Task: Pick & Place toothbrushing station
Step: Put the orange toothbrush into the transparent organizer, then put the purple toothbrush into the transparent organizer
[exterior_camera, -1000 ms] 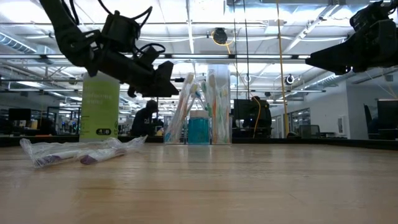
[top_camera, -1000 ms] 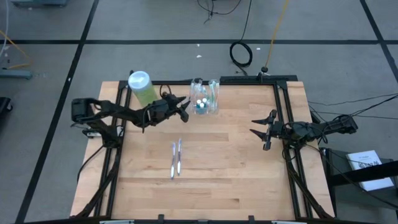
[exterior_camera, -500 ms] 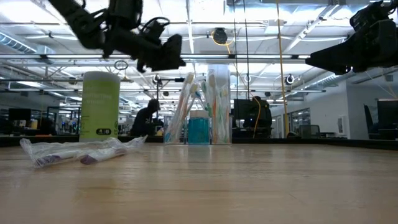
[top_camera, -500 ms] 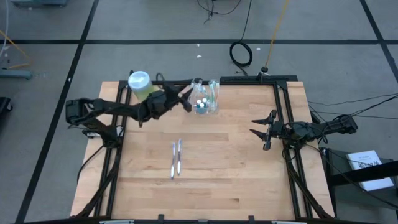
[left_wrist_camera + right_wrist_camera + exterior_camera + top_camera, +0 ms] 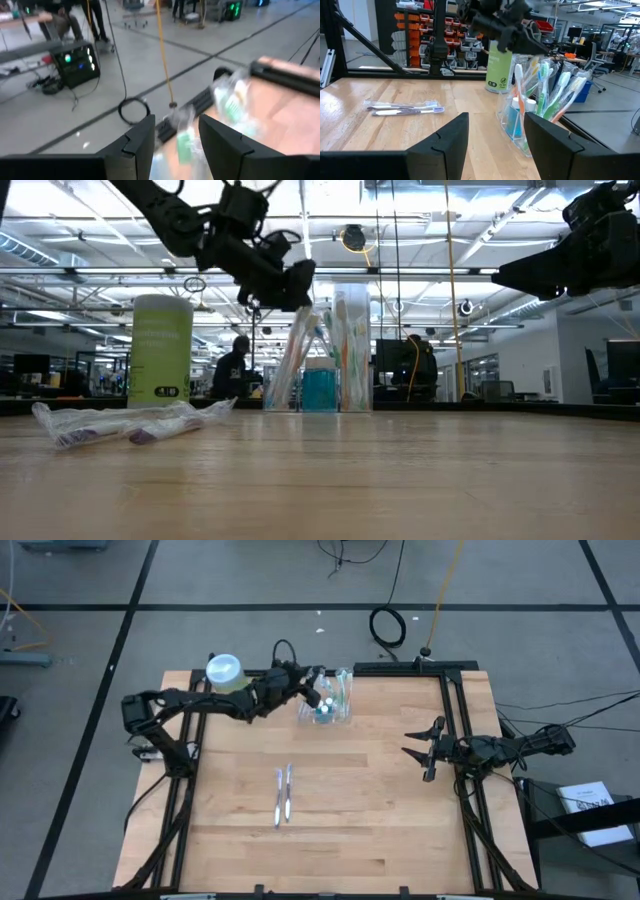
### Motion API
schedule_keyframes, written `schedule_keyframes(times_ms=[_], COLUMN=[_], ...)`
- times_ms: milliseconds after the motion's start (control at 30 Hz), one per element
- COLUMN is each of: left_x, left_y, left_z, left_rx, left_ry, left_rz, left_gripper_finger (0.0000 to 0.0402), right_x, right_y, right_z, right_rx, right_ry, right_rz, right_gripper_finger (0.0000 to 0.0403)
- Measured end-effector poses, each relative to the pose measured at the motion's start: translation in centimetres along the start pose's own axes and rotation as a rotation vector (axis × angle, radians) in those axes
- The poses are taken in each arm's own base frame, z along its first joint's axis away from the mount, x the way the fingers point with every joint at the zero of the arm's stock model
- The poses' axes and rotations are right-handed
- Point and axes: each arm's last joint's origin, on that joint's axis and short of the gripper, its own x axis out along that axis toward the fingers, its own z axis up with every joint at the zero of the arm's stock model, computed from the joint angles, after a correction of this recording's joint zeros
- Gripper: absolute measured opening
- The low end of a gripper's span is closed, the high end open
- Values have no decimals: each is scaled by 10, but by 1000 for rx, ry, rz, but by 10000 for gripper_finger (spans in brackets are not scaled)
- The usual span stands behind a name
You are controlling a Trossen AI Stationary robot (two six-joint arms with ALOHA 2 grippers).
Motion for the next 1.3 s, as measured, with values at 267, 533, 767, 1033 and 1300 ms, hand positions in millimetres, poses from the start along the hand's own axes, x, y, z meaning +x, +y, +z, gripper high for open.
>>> schedule_keyframes(times_ms=[267,533,767,1033,1300], left_x=[7,-14,-56,-130,-165], left_y=[-4,-7,-21,-68,-102], left_z=[-16,9,27,9,-29], left_rx=[-9,80,154,147,-91], left_ry=[69,-5,41,320,657], left_rz=[4,47,-31,-392,-417], left_gripper_finger=[159,159,159,159,159], right_x=[0,0,0,0,0], right_y=[0,0,0,0,0], right_z=[0,0,0,0,0], right_rx=[0,0,0,0,0], right_ry=[0,0,0,0,0], right_rz=[0,0,0,0,0], right_gripper_finger=[183,183,183,183,183])
